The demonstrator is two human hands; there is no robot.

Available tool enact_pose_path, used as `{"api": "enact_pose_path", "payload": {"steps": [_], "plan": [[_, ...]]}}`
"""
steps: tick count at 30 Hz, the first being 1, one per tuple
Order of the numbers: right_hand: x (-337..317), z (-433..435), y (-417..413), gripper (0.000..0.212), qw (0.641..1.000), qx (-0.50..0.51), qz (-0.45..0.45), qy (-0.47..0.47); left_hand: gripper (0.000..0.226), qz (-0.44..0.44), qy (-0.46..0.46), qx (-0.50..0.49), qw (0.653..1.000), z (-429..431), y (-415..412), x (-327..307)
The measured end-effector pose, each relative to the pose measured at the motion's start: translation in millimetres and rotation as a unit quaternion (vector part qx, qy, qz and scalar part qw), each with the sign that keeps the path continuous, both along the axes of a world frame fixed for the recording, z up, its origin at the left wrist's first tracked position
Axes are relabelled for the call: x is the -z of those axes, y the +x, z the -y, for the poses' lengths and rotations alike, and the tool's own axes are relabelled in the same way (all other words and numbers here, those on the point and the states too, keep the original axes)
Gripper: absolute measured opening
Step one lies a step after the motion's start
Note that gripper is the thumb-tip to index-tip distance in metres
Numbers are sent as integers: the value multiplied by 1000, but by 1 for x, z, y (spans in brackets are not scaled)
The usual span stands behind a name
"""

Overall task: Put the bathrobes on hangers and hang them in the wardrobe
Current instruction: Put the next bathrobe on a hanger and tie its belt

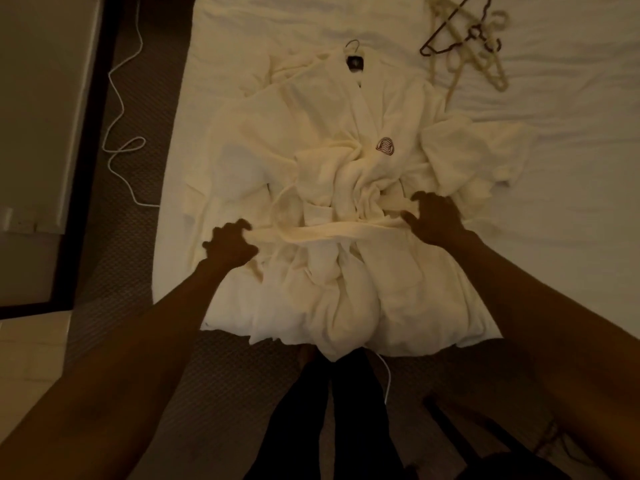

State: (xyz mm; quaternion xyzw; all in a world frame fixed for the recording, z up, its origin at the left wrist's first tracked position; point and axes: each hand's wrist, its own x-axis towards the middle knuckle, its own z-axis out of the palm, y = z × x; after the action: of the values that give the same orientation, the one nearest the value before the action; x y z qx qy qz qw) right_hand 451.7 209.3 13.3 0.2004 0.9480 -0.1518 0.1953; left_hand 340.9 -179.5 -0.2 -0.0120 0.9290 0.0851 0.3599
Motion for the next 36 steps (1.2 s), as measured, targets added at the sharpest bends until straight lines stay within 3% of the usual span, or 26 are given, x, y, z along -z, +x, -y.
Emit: {"api": "enact_pose_path", "payload": {"steps": [3,6,9,13,17,20,23,29,33,36], "plan": [[10,31,-13,56,994,-57,21,-87,69,22,42,68,997,-36,13,12],[22,49,-18,56,988,-126,64,-61,75,33,83,24,996,-50,21,32],[29,51,-17,56,986,-151,66,-2,77,15,51,49,997,-52,25,45],[30,45,-12,62,976,-183,107,42,60,-9,41,94,995,-49,20,46],[14,40,-10,59,979,-190,67,42,37,36,195,-2,980,-37,12,31],[-5,41,-15,54,989,-110,69,-67,20,58,289,-101,950,-31,6,7],[-13,43,-14,47,988,-84,53,-117,21,37,316,-107,942,-29,-2,-10],[-27,31,-14,58,993,-31,-75,-81,26,-26,288,-101,952,-24,-21,-25],[-33,2,-17,46,988,-117,-94,32,20,-86,201,-135,966,-3,-31,-22],[-29,-39,2,46,989,45,-5,138,41,-113,51,-181,976,47,-42,-11]]}}
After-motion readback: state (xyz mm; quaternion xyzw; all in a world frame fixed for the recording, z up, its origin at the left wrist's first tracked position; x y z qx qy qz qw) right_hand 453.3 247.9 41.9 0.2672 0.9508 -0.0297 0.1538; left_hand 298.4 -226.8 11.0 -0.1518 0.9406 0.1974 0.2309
